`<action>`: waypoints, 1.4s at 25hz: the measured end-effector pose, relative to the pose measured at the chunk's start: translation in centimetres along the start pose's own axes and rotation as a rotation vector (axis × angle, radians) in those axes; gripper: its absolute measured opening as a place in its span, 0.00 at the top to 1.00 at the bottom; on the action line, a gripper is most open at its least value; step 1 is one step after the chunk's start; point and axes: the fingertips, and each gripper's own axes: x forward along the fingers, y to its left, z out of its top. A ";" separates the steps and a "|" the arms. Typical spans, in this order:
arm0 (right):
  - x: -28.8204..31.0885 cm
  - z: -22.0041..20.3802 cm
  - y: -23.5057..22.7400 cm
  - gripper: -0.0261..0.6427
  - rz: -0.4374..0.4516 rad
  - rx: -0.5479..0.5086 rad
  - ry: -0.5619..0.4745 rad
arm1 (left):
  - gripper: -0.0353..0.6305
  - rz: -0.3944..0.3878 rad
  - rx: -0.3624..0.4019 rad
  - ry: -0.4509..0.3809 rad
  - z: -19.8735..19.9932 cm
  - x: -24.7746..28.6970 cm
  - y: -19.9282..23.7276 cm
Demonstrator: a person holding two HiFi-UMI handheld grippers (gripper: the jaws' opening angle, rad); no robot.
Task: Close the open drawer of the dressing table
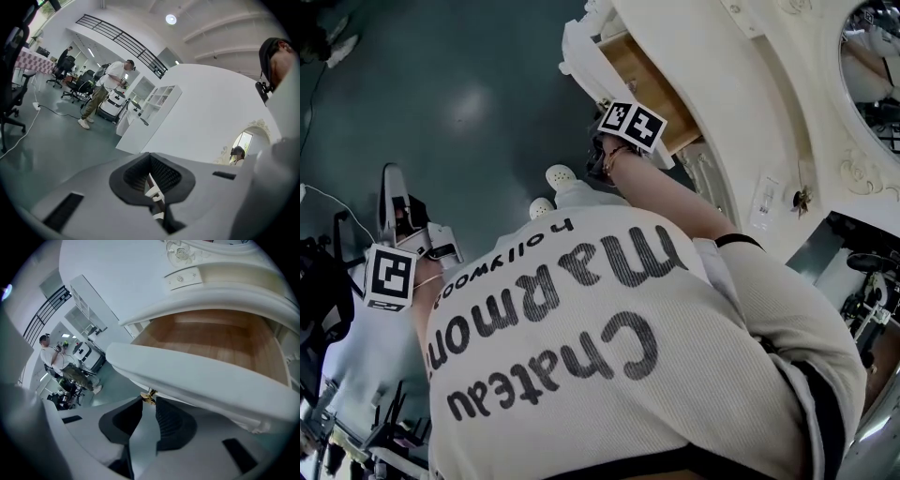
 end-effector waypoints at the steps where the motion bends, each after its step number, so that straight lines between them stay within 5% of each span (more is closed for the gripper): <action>1: 0.0 0.1 -0.1 0.80 -0.005 -0.003 0.000 | 0.94 -0.004 0.006 -0.004 0.2 0.0 -0.1; 28: 0.2 2.9 -2.1 0.80 -0.080 -0.022 -0.055 | 0.94 0.002 -0.004 -0.017 1.5 0.6 1.0; 31: 0.3 3.3 -2.5 0.80 -0.088 -0.025 -0.061 | 0.94 0.070 -0.061 -0.010 0.9 0.5 2.1; 35: 0.3 3.7 -2.7 0.80 -0.095 -0.036 -0.059 | 0.94 0.068 -0.053 -0.006 1.1 0.7 2.1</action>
